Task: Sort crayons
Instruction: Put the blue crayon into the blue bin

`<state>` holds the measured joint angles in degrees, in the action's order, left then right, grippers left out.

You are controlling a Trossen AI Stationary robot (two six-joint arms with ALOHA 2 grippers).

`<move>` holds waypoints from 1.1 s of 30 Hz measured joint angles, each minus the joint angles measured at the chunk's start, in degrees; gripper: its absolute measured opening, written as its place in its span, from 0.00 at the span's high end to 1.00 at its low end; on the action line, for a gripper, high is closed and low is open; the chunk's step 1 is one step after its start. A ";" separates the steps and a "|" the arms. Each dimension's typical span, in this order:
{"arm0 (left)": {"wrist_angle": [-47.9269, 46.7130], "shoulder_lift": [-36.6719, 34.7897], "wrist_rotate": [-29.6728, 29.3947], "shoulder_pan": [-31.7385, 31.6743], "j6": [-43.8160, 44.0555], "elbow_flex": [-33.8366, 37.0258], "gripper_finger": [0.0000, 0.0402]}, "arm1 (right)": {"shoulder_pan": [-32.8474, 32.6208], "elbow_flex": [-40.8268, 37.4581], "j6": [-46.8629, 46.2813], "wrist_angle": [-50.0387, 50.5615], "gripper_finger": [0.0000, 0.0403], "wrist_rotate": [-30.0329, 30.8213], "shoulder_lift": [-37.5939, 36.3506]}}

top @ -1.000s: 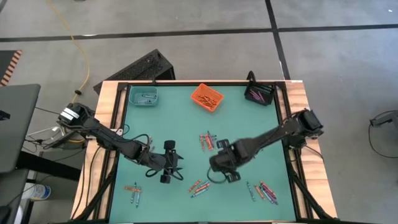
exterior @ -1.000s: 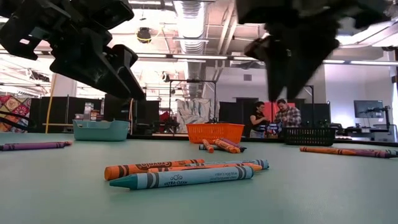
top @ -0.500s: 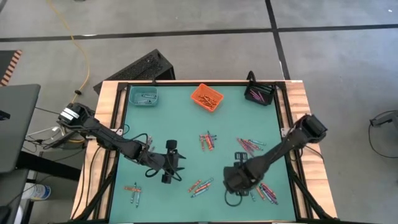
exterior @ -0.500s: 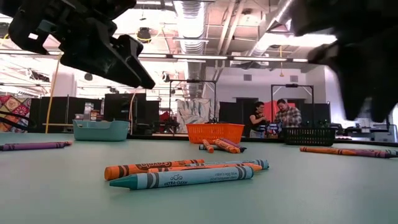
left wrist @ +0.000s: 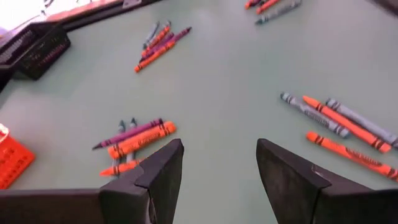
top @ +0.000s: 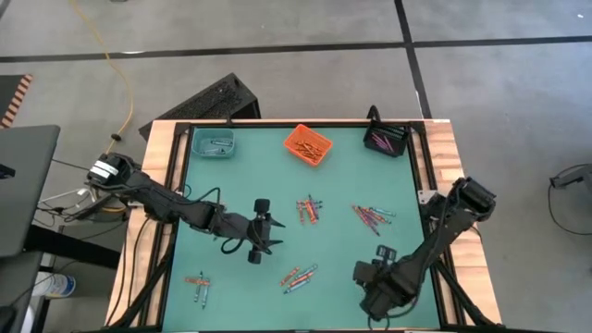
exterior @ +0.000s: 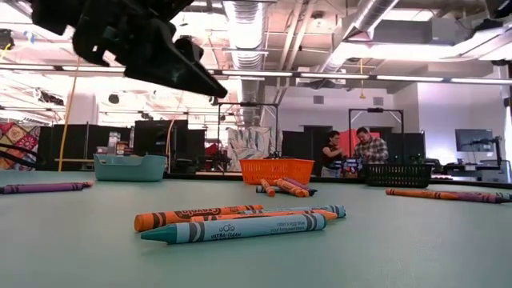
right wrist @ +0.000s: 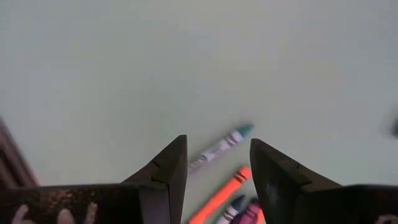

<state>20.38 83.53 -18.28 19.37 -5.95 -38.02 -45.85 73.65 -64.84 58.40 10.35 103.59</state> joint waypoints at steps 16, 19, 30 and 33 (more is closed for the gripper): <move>0.99 0.00 2.83 -1.85 -1.84 0.00 0.52 | -1.58 -8.81 -12.08 -7.34 0.59 -0.11 0.02; 0.54 0.00 2.82 -1.85 -1.79 0.00 0.52 | -1.40 -9.43 -13.83 -7.29 0.59 -0.15 0.00; 0.30 0.00 2.91 -1.85 -1.67 0.00 0.52 | -0.47 -13.22 -14.92 -15.36 0.61 -1.33 -0.26; -0.08 0.00 2.90 -1.85 -1.53 0.00 0.52 | -0.13 -13.25 -15.27 -15.54 0.66 -1.53 -0.39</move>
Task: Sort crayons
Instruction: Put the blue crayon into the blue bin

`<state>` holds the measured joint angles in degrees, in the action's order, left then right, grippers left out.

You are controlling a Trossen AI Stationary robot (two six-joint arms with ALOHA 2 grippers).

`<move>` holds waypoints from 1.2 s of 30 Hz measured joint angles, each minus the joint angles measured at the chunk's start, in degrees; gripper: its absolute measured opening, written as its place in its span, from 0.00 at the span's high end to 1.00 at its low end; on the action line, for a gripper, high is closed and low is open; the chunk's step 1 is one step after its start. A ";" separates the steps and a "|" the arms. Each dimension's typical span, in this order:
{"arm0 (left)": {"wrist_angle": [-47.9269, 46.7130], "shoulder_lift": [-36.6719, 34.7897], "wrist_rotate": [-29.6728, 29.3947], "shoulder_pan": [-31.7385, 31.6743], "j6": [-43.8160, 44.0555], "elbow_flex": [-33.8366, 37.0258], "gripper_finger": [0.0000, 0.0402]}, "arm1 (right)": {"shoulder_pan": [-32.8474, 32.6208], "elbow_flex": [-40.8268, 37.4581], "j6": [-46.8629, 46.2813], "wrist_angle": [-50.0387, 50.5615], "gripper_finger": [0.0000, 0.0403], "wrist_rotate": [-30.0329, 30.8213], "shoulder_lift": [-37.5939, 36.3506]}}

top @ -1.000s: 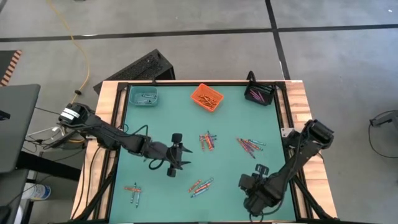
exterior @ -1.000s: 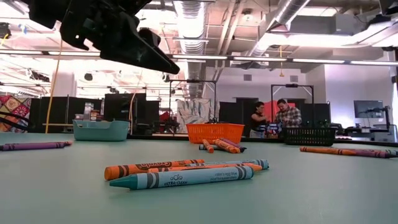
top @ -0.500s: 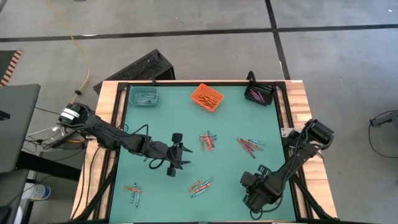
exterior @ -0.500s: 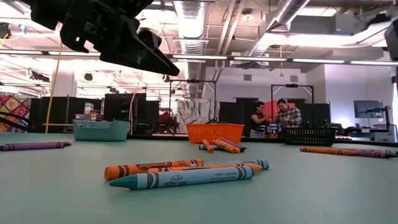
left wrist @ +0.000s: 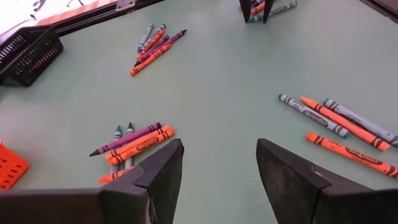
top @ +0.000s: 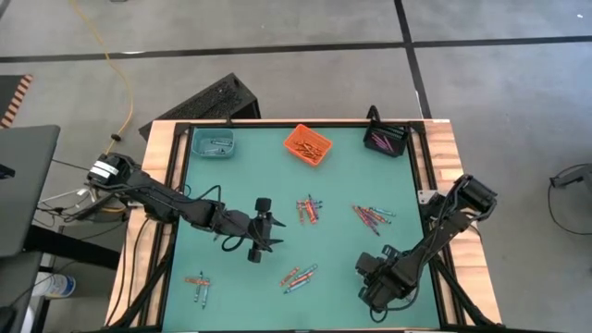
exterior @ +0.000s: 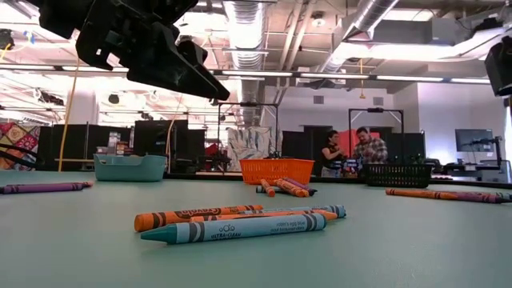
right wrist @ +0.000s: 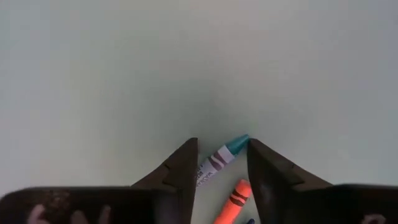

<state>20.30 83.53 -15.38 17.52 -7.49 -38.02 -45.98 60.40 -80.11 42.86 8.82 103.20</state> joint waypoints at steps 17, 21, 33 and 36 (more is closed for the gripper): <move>-0.01 0.00 0.02 0.00 -1.07 0.00 0.52 | 0.87 -0.04 1.02 -1.33 0.85 -0.05 0.07; 0.00 0.00 0.02 0.00 -1.52 0.00 0.52 | 1.29 0.04 1.02 -1.46 0.85 -0.16 0.09; -0.42 0.00 0.04 0.00 -2.00 0.00 0.52 | 4.63 2.49 6.50 -4.77 0.86 0.02 0.39; -0.42 0.00 0.05 0.00 -2.43 0.00 0.52 | 5.38 2.58 8.25 -4.88 0.86 0.00 0.33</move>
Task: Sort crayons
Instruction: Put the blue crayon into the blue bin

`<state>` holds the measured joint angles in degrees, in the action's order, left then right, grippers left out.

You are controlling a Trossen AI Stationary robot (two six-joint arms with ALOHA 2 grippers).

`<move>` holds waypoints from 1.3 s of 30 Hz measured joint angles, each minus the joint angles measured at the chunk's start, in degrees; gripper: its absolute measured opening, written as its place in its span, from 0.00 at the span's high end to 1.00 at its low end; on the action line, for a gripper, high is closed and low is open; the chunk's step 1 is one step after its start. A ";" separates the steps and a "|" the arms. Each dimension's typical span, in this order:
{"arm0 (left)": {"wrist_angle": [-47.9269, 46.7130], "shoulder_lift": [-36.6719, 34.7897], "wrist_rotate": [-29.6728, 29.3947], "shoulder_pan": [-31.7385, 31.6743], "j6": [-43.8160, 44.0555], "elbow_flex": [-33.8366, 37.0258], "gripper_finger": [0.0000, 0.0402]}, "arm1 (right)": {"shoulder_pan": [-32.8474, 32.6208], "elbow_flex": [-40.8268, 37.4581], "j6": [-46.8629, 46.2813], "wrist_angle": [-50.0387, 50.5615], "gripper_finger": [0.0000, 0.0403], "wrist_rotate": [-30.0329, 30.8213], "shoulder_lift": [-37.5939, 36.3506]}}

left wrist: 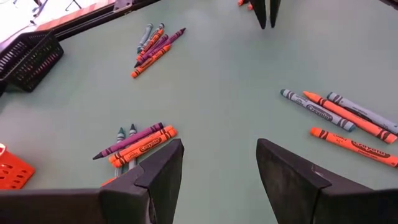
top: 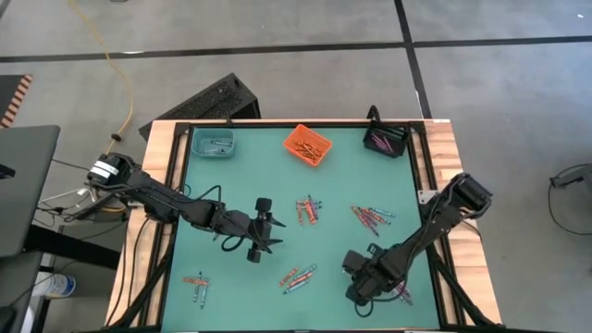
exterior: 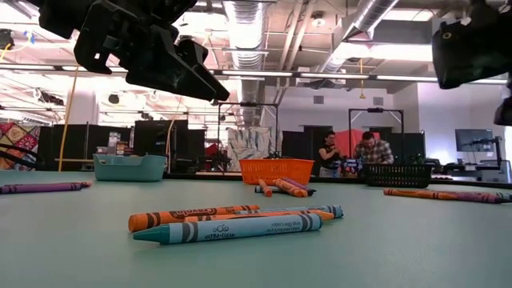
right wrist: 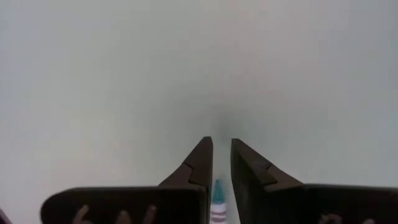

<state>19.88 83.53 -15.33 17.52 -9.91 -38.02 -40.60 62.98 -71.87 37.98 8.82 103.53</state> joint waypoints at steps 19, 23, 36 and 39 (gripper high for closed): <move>-0.92 0.00 0.02 0.00 0.43 0.00 0.52 | -10.29 0.02 -4.64 10.79 0.54 1.01 -2.97; -0.90 0.00 0.02 0.00 0.77 0.00 0.52 | -9.83 -0.07 -4.42 11.08 0.53 0.62 -1.70; -1.03 0.00 0.02 0.00 1.39 0.00 0.52 | -10.12 -0.07 -4.60 7.49 0.62 -1.25 -1.42; -1.01 0.00 0.02 0.00 1.32 0.00 0.52 | -10.12 -0.07 -4.22 6.04 0.63 -1.27 -1.42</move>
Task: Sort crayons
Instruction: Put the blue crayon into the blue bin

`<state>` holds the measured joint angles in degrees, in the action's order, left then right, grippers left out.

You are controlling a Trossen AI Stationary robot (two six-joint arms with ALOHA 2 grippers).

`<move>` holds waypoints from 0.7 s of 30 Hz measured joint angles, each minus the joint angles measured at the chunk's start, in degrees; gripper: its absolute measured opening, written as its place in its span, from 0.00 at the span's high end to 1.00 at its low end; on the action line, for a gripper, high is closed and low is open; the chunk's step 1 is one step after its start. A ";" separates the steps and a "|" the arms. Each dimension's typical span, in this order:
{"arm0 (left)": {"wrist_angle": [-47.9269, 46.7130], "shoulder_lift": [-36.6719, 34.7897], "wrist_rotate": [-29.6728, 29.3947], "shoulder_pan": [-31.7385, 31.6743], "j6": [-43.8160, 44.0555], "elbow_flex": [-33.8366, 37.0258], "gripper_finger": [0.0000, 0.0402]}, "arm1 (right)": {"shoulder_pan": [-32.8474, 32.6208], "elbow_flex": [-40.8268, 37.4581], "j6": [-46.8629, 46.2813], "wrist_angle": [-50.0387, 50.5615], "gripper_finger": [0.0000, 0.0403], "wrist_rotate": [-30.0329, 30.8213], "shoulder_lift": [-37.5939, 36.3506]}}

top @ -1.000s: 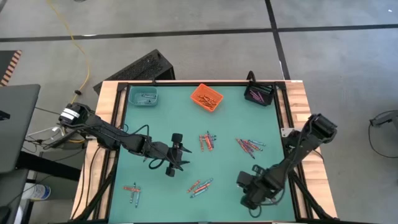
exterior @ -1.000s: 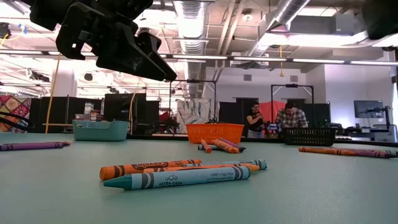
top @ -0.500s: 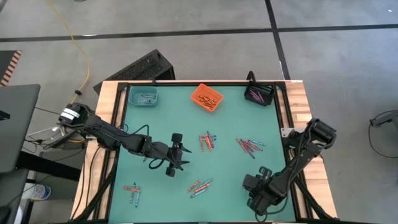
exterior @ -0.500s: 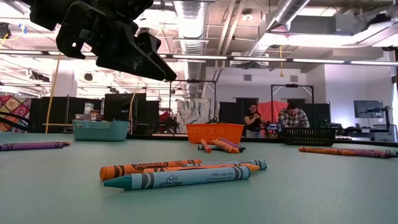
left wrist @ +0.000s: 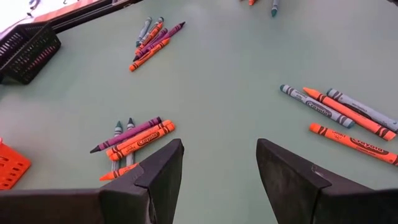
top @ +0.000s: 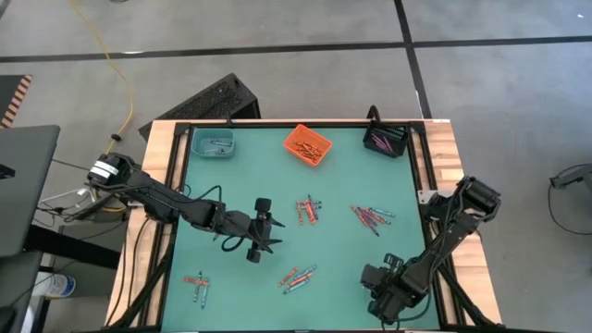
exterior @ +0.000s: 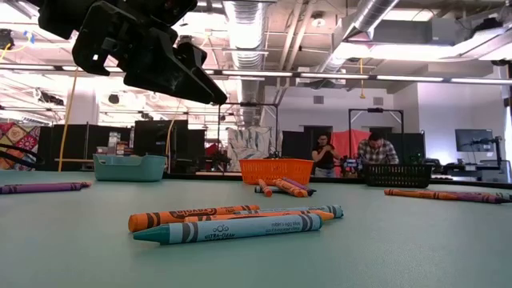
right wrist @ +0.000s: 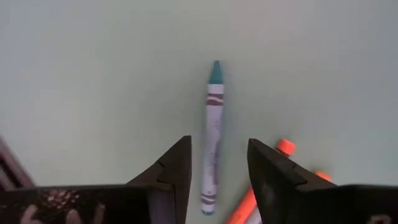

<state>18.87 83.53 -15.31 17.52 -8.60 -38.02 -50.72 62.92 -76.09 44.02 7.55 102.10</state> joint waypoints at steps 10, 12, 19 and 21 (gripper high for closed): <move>-0.09 0.00 0.00 0.01 0.02 0.00 0.52 | -0.23 0.03 0.06 -0.60 0.63 -0.47 1.59; -0.13 0.00 0.00 0.00 0.02 0.00 0.52 | -0.30 0.11 0.06 -1.31 0.63 -1.27 2.59; -0.17 0.00 -0.02 0.01 -0.18 0.00 0.52 | -0.24 1.42 0.94 -0.67 0.68 -2.21 4.83; -0.17 0.00 -0.02 0.01 -0.17 0.00 0.52 | -0.24 1.91 1.05 -0.43 0.71 -1.83 4.87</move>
<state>18.70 83.53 -15.33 17.53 -8.76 -38.02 -50.96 64.82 -75.04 43.60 5.72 106.98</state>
